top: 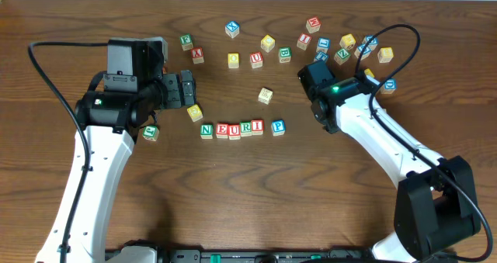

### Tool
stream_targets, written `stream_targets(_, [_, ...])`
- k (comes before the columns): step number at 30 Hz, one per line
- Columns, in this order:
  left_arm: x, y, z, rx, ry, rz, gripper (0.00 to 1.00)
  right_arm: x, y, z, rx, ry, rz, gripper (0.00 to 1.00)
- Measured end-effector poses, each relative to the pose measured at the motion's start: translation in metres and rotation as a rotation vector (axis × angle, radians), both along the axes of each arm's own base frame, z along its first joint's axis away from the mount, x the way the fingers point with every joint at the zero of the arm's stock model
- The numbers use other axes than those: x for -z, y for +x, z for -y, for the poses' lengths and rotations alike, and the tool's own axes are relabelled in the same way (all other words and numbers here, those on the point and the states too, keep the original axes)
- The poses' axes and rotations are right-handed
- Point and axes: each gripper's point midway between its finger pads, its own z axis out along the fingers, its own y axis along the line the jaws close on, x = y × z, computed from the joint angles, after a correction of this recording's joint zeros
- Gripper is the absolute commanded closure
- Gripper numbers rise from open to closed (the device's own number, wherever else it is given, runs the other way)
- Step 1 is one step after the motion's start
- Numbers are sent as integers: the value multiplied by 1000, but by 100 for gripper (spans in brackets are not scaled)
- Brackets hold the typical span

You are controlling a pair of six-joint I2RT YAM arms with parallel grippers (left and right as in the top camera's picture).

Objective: Spell out NEURIPS
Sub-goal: 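Raise the right gripper and move it back toward the yellow S block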

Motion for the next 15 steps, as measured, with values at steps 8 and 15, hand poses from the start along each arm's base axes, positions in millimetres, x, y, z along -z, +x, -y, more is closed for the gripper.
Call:
stream_targets(8, [0,0,0,0,0,0,2,8,8,2,14,22,47,36])
stream_targets(15, [0,0,0,0,0,-1,2,10,18,-3,-16,36,81,38])
